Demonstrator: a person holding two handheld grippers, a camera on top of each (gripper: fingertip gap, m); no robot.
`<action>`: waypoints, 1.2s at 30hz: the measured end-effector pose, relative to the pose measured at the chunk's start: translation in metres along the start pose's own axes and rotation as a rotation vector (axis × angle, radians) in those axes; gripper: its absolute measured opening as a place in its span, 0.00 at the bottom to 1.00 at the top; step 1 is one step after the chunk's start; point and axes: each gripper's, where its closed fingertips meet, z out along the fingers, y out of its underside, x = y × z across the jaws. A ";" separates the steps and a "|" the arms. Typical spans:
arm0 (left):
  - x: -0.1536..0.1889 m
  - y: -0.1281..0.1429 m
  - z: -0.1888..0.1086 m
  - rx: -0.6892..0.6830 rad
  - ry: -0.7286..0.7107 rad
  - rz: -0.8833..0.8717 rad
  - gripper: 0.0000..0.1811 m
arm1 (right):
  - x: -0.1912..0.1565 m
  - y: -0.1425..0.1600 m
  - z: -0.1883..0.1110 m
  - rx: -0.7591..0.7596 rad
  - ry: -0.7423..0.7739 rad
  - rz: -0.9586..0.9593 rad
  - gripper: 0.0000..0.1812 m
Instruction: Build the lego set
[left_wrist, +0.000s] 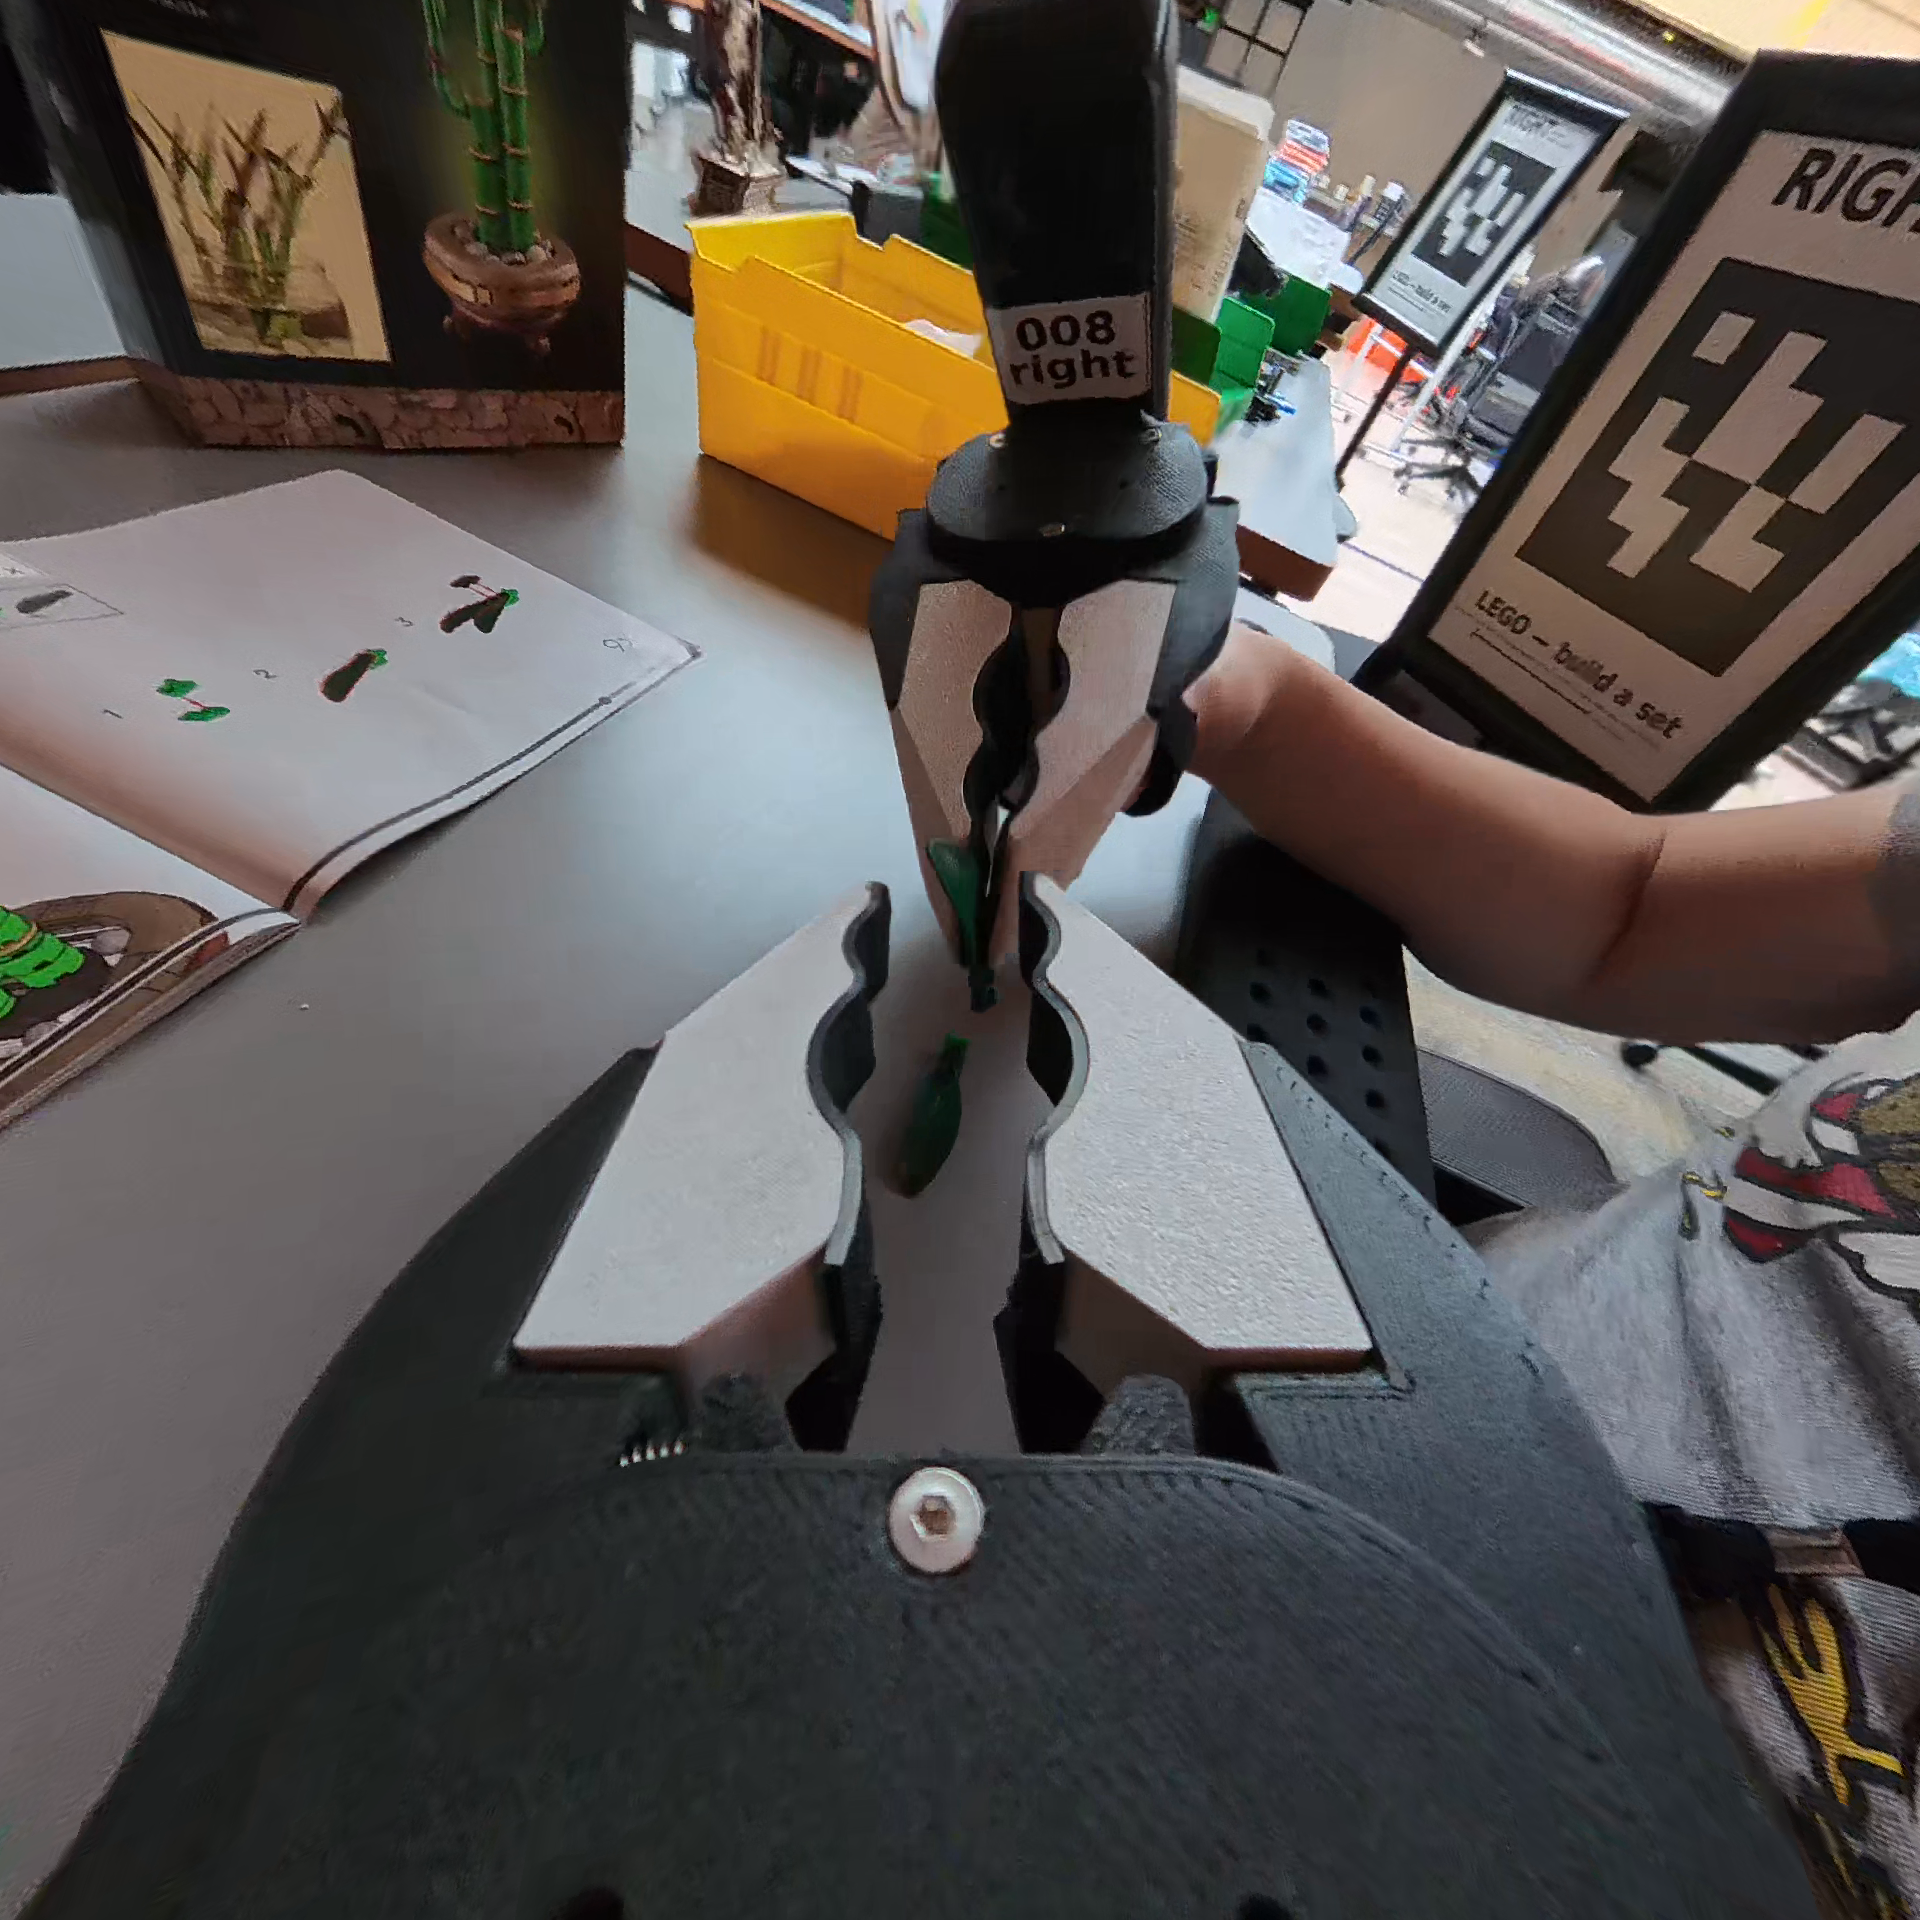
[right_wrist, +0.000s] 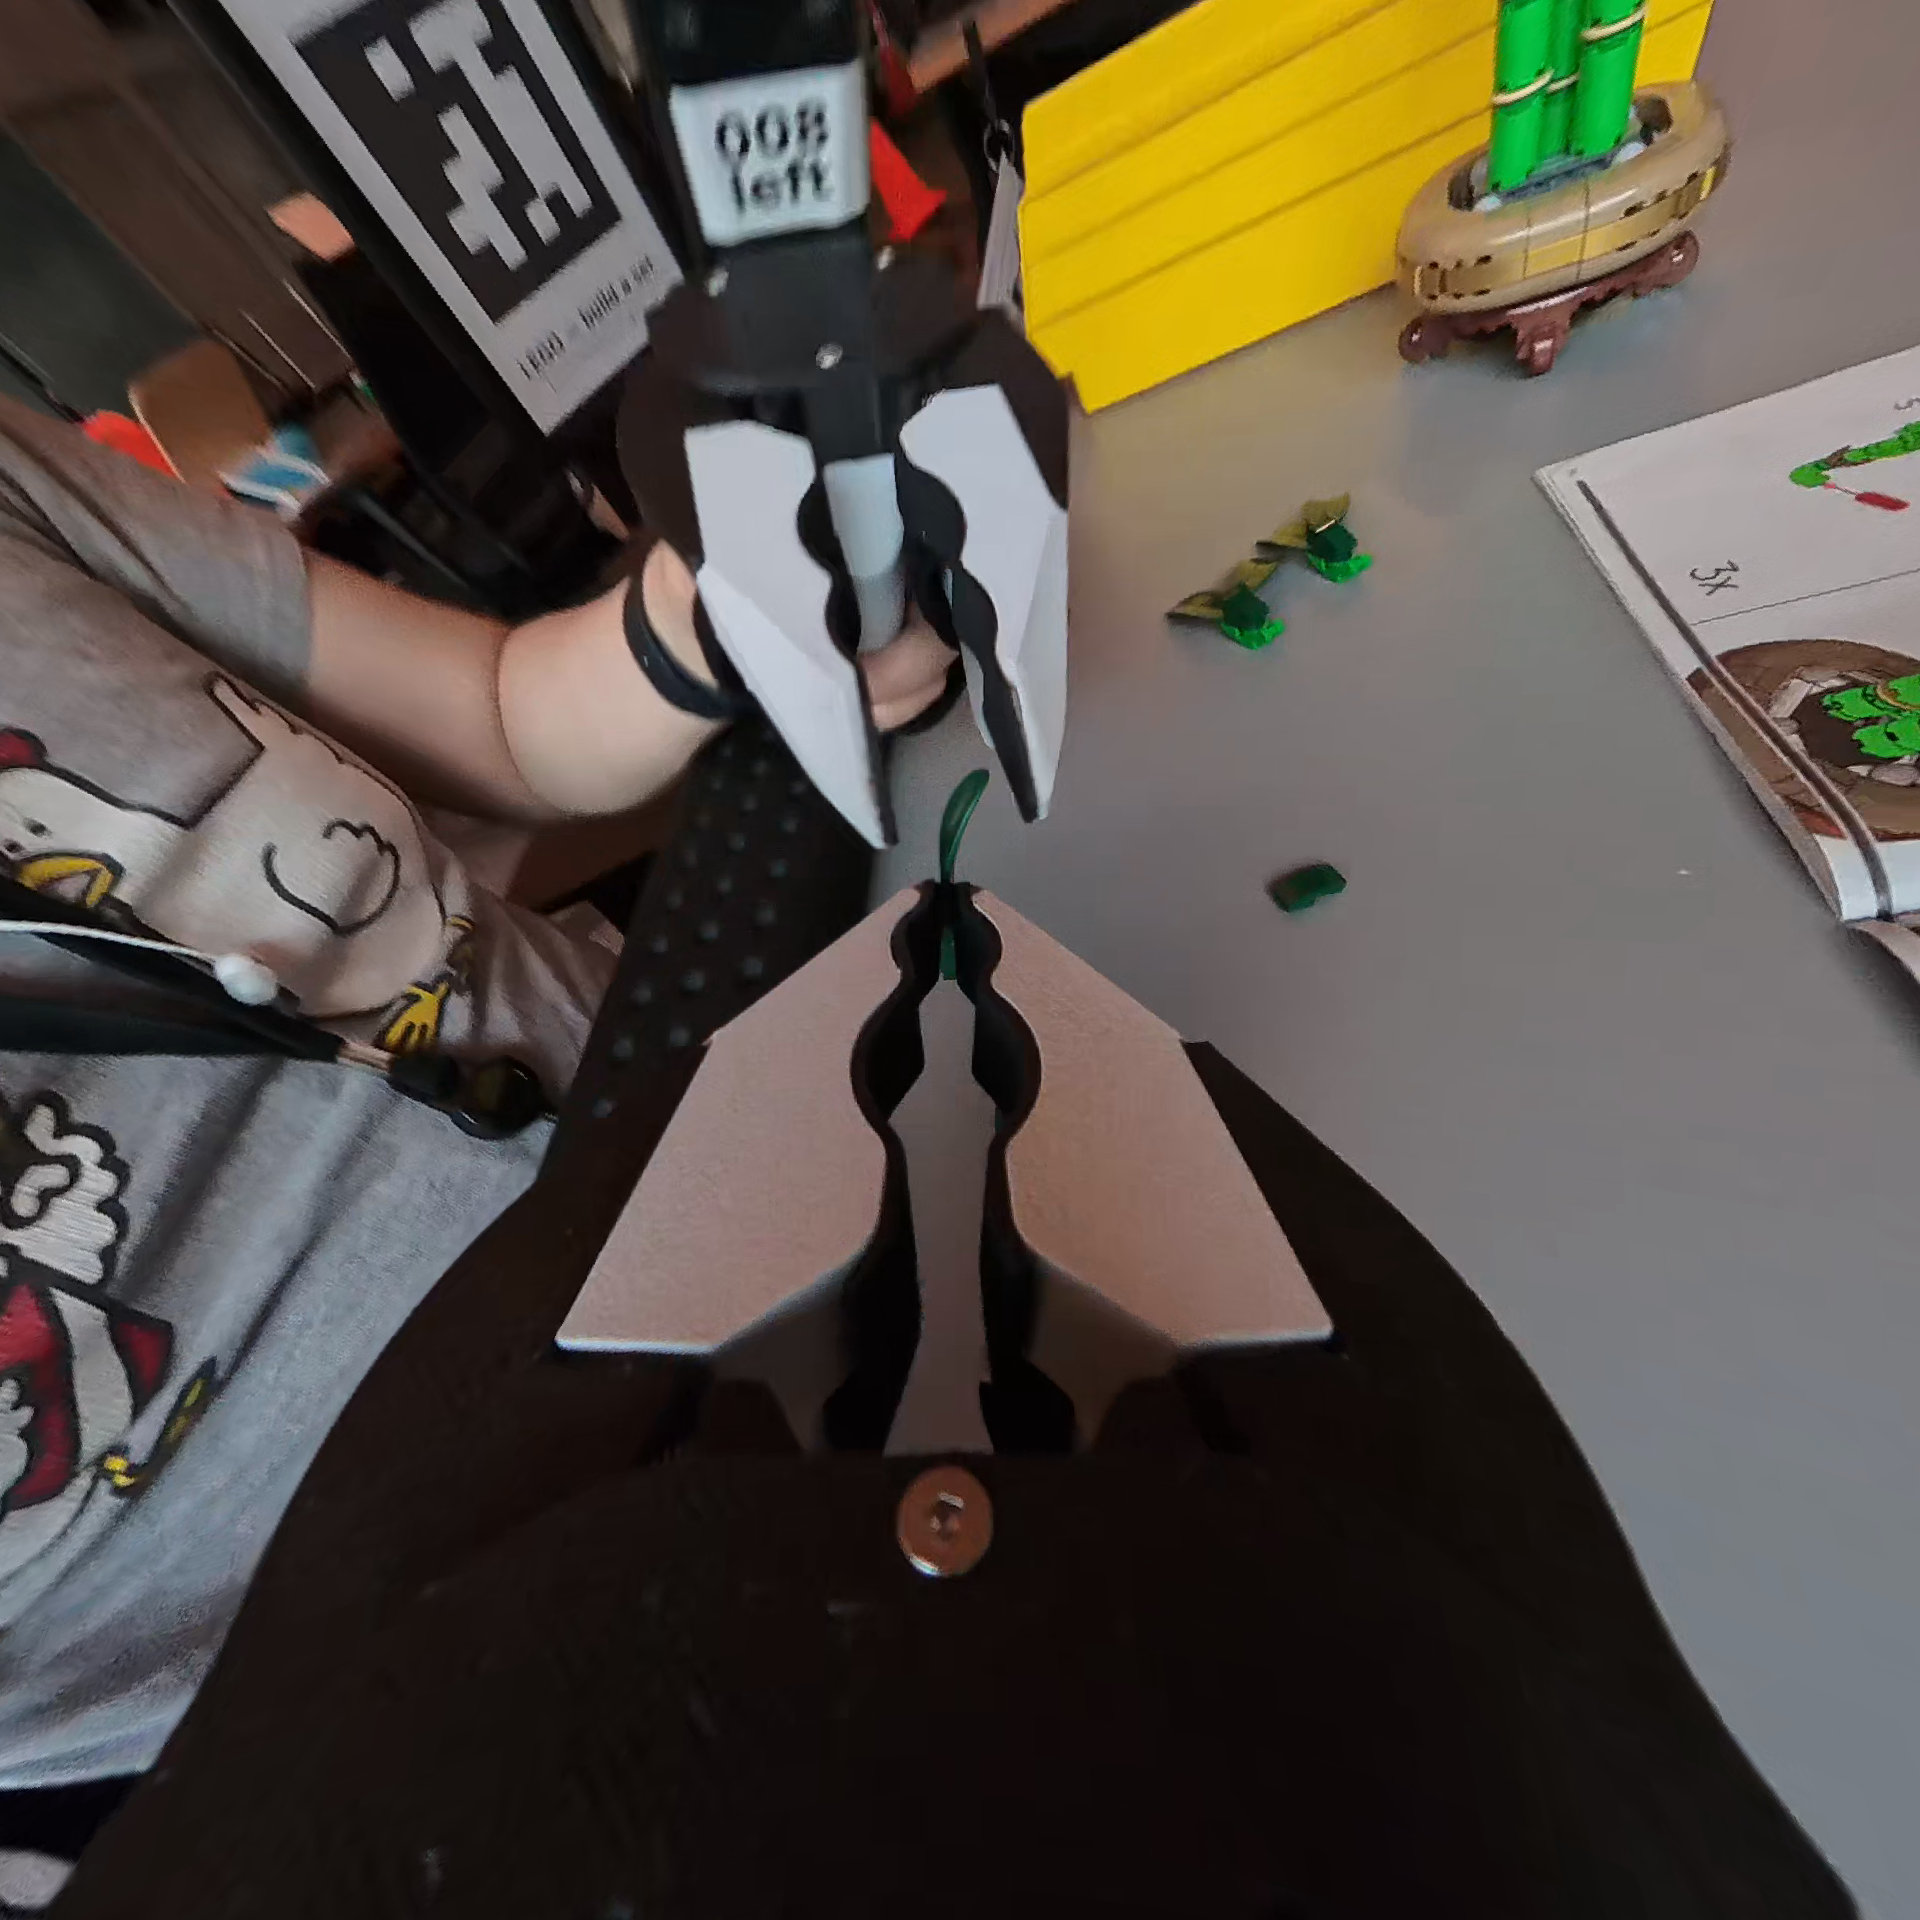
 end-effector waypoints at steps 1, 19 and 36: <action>0.000 0.001 0.001 -0.035 0.029 -0.021 0.09 | -0.001 0.001 0.003 -0.023 0.005 -0.020 0.00; -0.064 -0.168 -0.039 0.654 0.307 -0.494 0.00 | 0.050 -0.139 -0.076 0.302 0.798 -0.804 0.24; -0.069 -0.128 -0.025 0.672 0.536 -0.798 0.00 | 0.057 -0.124 -0.050 0.332 0.902 -0.864 0.06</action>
